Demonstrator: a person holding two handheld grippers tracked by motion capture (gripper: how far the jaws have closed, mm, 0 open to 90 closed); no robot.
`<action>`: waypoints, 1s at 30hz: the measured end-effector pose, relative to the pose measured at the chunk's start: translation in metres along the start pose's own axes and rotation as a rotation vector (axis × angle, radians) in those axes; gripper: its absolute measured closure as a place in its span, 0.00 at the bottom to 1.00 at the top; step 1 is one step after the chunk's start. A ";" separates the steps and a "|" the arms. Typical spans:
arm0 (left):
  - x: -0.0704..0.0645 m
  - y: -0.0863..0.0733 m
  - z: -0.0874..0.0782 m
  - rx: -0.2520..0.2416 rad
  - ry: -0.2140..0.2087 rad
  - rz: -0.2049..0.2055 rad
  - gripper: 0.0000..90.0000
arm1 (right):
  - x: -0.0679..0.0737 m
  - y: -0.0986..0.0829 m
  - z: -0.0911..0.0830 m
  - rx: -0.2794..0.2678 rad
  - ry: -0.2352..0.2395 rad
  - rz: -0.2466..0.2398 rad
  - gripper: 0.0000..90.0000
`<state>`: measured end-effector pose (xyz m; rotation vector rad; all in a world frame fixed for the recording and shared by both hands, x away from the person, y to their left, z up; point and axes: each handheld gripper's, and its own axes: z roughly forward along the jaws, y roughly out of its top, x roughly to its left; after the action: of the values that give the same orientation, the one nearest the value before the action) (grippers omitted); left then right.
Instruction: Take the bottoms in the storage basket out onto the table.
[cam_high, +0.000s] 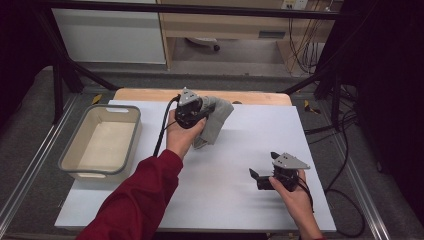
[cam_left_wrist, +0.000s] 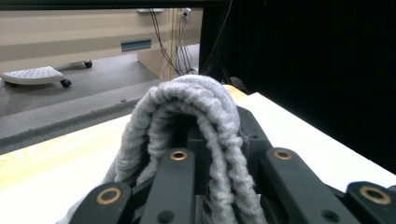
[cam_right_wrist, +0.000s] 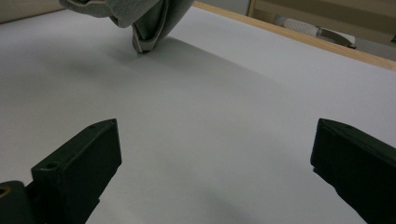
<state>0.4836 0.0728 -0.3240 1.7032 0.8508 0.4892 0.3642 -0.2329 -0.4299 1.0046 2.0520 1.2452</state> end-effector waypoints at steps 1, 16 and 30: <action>-0.001 -0.001 0.000 0.001 0.000 0.004 0.87 | 0.000 0.000 0.000 0.000 0.000 -0.001 0.02; -0.016 -0.018 -0.008 -0.023 -0.018 -0.007 0.87 | 0.001 0.000 0.000 0.003 0.002 -0.005 0.03; -0.033 -0.038 -0.009 0.009 -0.050 0.017 0.87 | 0.000 0.000 0.000 0.004 0.003 -0.005 0.03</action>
<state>0.4448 0.0588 -0.3540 1.7251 0.8041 0.4536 0.3641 -0.2328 -0.4303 0.9998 2.0585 1.2412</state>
